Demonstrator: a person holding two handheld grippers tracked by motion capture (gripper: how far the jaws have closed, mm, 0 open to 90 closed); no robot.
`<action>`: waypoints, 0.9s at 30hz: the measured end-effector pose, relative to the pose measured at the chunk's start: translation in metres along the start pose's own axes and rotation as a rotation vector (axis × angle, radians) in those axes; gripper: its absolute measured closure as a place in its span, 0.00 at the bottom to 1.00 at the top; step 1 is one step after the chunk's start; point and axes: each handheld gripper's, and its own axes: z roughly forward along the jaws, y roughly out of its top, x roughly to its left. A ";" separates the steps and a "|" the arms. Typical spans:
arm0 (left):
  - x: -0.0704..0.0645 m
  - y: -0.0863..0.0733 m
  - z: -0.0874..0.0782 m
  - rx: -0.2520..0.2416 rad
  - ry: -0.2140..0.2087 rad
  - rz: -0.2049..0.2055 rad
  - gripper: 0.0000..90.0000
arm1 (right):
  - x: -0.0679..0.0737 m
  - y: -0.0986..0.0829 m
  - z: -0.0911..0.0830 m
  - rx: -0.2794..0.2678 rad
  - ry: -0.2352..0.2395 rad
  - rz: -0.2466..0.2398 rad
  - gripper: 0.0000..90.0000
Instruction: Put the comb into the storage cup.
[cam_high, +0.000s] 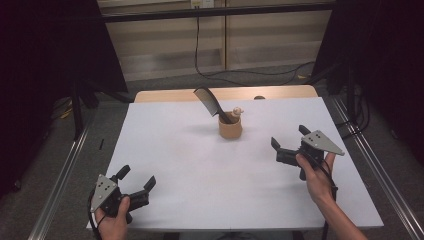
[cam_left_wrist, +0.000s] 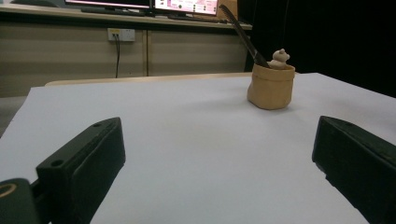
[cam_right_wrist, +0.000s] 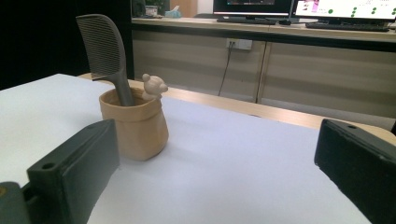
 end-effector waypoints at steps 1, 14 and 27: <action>0.000 0.000 0.000 -0.001 0.004 0.005 0.03 | -0.001 -0.001 -0.002 0.003 -0.001 0.001 0.00; -0.002 0.001 -0.001 -0.012 0.006 0.006 0.03 | -0.009 -0.005 -0.029 -0.004 -0.020 -0.004 0.00; -0.003 0.000 -0.001 0.002 0.013 0.020 0.04 | -0.018 -0.012 -0.057 -0.002 -0.081 -0.002 0.00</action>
